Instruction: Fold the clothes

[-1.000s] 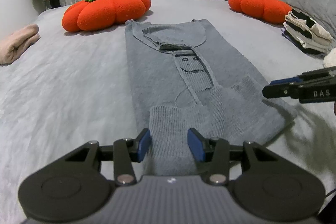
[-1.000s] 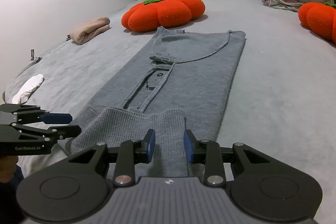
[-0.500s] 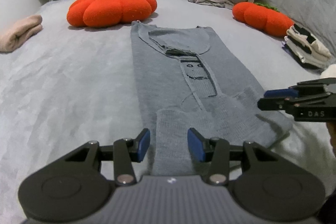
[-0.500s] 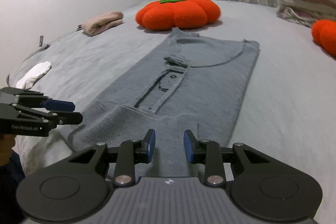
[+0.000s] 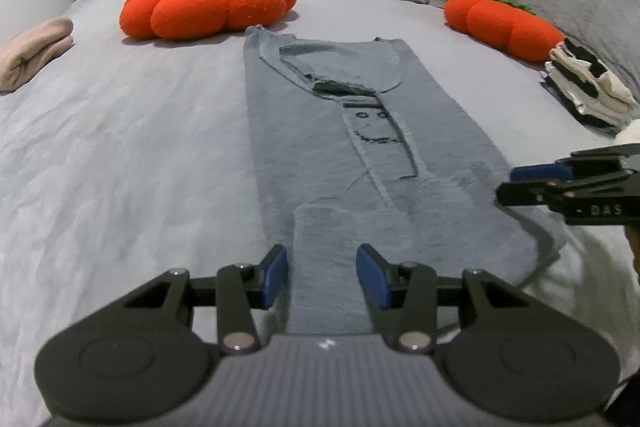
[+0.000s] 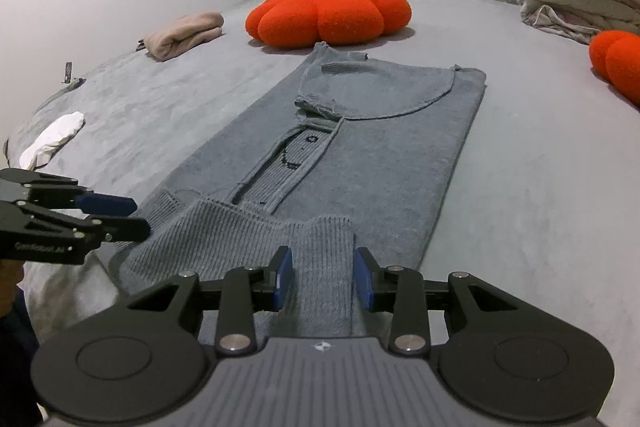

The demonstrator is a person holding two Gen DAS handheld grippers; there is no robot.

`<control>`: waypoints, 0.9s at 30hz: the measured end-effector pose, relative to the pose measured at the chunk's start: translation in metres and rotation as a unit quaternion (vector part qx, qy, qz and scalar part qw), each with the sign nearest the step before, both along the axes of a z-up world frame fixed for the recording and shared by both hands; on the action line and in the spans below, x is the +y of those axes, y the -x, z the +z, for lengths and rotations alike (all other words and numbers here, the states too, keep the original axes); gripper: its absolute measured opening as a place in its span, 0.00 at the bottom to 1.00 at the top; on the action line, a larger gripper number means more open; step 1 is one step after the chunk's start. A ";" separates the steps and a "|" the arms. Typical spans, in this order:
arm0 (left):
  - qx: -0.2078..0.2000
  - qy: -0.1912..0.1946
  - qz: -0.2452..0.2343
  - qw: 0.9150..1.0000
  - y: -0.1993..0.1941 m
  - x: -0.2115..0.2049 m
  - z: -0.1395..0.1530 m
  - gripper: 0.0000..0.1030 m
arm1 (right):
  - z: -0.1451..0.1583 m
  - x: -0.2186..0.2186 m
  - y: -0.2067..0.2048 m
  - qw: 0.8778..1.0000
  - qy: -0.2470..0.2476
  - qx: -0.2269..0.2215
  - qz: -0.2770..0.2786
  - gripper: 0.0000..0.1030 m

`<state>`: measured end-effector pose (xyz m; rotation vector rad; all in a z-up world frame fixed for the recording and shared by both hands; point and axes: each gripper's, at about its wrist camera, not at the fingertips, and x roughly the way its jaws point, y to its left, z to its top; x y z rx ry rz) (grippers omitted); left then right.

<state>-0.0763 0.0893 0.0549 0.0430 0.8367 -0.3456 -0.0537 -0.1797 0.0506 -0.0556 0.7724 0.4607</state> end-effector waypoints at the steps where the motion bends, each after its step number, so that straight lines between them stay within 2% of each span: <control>1: 0.001 -0.001 -0.001 1.000 -0.002 0.000 -0.001 0.39 | -0.001 0.000 0.000 1.000 0.001 0.002 -0.002 0.33; 6: 0.002 -0.008 -0.005 1.000 -0.010 0.000 -0.004 0.39 | -0.004 -0.004 -0.003 1.000 0.000 0.011 -0.012 0.33; 9: -0.011 -0.030 -0.009 0.999 -0.013 -0.006 -0.005 0.39 | -0.005 -0.004 -0.003 1.000 -0.002 0.013 -0.014 0.33; 11: -0.027 -0.046 -0.010 0.999 -0.013 -0.009 -0.005 0.34 | -0.006 -0.005 -0.003 1.000 -0.002 0.014 -0.014 0.33; 14: -0.031 -0.045 -0.018 0.998 -0.011 -0.011 -0.004 0.27 | -0.007 -0.005 -0.003 1.000 -0.002 0.015 -0.014 0.33; 27: -0.048 -0.059 -0.025 0.997 -0.005 -0.014 -0.005 0.17 | -0.007 -0.002 -0.002 1.000 -0.005 0.014 -0.011 0.33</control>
